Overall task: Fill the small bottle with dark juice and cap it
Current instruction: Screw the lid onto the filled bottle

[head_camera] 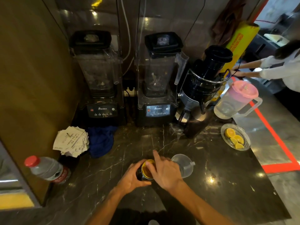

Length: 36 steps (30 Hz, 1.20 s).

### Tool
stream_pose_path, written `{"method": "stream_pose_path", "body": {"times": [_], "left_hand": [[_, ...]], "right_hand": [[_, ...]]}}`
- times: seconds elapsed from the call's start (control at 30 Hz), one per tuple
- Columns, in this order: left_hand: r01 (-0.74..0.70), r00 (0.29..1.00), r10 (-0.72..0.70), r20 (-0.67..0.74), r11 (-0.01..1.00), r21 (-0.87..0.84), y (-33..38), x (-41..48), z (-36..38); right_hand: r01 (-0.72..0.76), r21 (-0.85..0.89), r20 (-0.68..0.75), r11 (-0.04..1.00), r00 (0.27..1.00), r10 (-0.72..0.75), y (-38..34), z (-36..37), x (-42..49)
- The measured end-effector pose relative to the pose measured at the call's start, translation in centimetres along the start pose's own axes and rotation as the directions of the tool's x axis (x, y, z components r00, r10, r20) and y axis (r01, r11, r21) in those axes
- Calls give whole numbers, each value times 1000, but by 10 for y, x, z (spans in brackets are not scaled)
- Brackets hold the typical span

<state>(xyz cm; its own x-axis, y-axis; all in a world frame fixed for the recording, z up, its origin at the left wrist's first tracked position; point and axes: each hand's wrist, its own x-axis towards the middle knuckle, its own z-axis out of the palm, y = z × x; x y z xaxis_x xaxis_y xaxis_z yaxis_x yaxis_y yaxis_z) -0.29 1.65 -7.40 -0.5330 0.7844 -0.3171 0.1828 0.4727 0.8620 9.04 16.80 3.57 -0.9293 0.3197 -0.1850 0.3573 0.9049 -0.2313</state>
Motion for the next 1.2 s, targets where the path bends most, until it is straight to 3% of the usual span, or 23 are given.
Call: {"method": "stream_pose_path", "body": {"times": [0.1,0.2,0.27,0.33,0.4,0.5,0.6,0.77,0.83,0.93,1.0,1.07,1.2], "left_hand": [[-12,1000,12,2,1000,9,1,1,0],[12,1000,-12,-2,1000,5,1,-1,0],[-20,1000,20,8,1000,0,2,-2,-2],[-44,999,44,25,999,16,3,-2,-7],[-47,997,44,58,998,46,4,-1,-13],[-36,995,31,93,998,53,6,1,-15],[-60,997,57,43,995,80,10,-3,-10],[-60,984,66,-163,997,40,10,-8,9],[-79,985,93,-147,992,101,10,-11,4],[-176,984,178,-11,978,110,9,-4,-11],[-121,993,118,30,985,123,10,-1,-15],[-108,994,107,21,989,98,3,4,-14],[-156,986,162,-32,979,135,6,0,-4]], "right_hand": [[33,41,92,999,995,-36,0,-3,-3],[-20,-58,27,998,999,22,7,2,-4],[206,59,-3,977,978,-206,10,8,-2],[505,61,24,861,861,-507,14,17,4],[606,2,20,795,795,-606,17,27,13],[601,-22,-80,799,795,-601,18,38,26],[547,-10,-209,837,817,-537,14,53,30],[283,82,-386,956,893,-232,-5,75,20],[219,93,-392,971,905,-166,-10,76,19],[347,47,-343,937,886,-311,-2,72,19],[568,3,-236,823,801,-551,13,67,26],[688,15,-193,725,714,-673,22,63,33],[607,79,-419,791,740,-526,16,78,31]]}}
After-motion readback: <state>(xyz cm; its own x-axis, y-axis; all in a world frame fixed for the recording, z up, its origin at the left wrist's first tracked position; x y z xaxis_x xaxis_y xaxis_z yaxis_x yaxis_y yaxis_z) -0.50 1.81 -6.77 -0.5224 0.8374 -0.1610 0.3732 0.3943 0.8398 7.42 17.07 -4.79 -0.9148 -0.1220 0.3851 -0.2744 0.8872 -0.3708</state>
